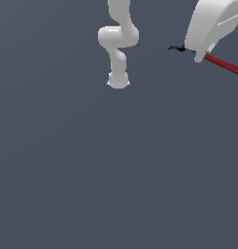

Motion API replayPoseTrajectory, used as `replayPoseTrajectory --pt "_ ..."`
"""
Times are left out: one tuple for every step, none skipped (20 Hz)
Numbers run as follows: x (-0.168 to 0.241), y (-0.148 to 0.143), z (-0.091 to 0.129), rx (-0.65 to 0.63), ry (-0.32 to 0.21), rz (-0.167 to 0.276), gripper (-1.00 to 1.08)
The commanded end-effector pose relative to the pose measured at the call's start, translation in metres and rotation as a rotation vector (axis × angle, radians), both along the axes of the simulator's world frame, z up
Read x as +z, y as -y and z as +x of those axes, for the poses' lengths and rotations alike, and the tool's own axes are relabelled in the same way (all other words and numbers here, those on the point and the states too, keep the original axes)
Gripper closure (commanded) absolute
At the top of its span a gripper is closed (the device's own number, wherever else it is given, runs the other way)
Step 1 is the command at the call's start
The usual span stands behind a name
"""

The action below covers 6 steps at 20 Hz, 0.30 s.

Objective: Pick up the object and move it to a goal position.

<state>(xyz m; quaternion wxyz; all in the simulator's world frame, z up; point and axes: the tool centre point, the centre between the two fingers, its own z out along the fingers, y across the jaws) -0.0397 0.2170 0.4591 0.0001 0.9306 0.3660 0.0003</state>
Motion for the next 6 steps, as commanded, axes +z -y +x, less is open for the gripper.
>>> replayPoseTrajectory --pt "0.0053 -0.0035 -0.0003 -0.001 -0.001 0.000 1.08" --pt "0.0065 -0.0044 -0.0004 -0.001 -0.001 0.000 1.08" --pt "0.0074 -0.0050 -0.0003 -0.001 -0.001 0.000 1.08" --pt "0.0080 -0.0054 -0.0003 -0.001 -0.001 0.000 1.08" --pt "0.0084 -0.0057 -0.0003 -0.001 -0.001 0.000 1.08" --pt "0.0085 -0.0058 -0.0003 -0.001 -0.001 0.000 1.08"
